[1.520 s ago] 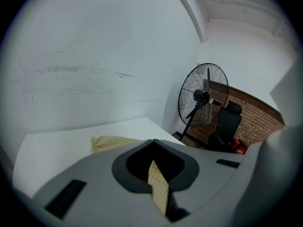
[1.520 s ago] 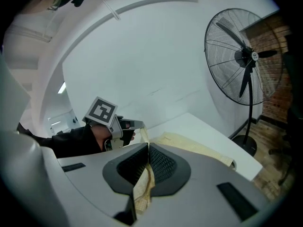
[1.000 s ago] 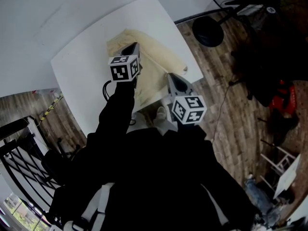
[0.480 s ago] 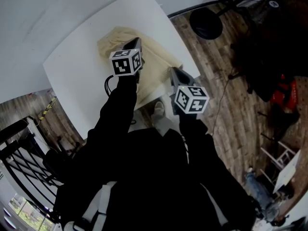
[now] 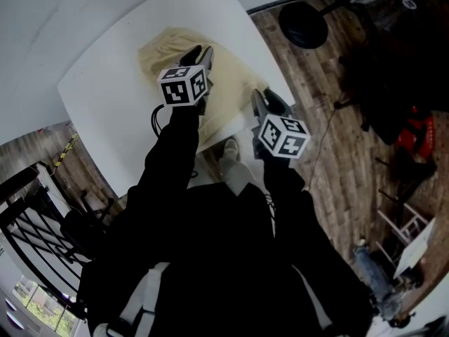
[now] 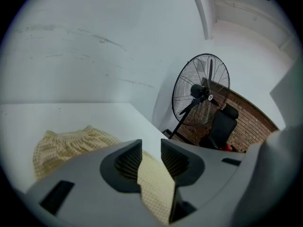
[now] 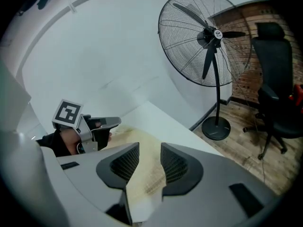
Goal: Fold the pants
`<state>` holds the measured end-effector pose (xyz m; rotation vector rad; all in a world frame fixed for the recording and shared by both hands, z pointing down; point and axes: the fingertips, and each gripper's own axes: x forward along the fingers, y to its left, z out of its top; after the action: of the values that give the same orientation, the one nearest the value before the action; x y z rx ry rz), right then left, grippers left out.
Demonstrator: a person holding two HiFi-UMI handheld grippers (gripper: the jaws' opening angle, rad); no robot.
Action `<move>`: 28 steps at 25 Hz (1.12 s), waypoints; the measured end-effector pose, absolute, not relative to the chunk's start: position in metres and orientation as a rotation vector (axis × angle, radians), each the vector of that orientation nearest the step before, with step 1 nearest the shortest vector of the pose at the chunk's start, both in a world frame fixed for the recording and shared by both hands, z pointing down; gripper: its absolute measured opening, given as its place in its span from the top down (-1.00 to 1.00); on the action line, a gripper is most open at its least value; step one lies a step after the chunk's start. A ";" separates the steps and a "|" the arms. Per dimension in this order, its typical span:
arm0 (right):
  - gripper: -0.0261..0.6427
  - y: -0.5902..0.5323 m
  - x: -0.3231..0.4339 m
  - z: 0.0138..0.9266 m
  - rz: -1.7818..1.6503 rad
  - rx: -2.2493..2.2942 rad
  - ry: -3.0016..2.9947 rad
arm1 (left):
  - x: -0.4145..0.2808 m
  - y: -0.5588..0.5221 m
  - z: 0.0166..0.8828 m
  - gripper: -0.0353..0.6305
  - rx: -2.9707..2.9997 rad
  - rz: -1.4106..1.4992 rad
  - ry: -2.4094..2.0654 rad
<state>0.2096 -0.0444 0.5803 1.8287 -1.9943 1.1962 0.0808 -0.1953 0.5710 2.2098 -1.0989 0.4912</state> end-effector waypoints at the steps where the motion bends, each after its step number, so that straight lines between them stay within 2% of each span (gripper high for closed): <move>1: 0.56 -0.045 0.210 0.579 1.187 1.832 -1.996 | 0.077 -0.194 0.569 0.58 2.209 0.480 -1.102; 8: 0.56 -0.056 0.184 0.561 1.116 1.795 -2.045 | 0.035 -0.187 0.548 0.57 2.200 0.432 -1.166; 20: 0.56 -0.086 0.095 0.511 0.972 1.719 -2.148 | -0.074 -0.173 0.509 0.57 2.182 0.357 -1.240; 28: 0.56 -0.100 0.062 0.497 0.892 1.659 -2.166 | -0.117 -0.156 0.514 0.57 2.145 0.341 -1.246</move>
<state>0.0617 -0.0997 0.4967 1.6595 -2.1657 0.8919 -0.1172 -0.1561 0.5142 2.1455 -1.2458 0.3413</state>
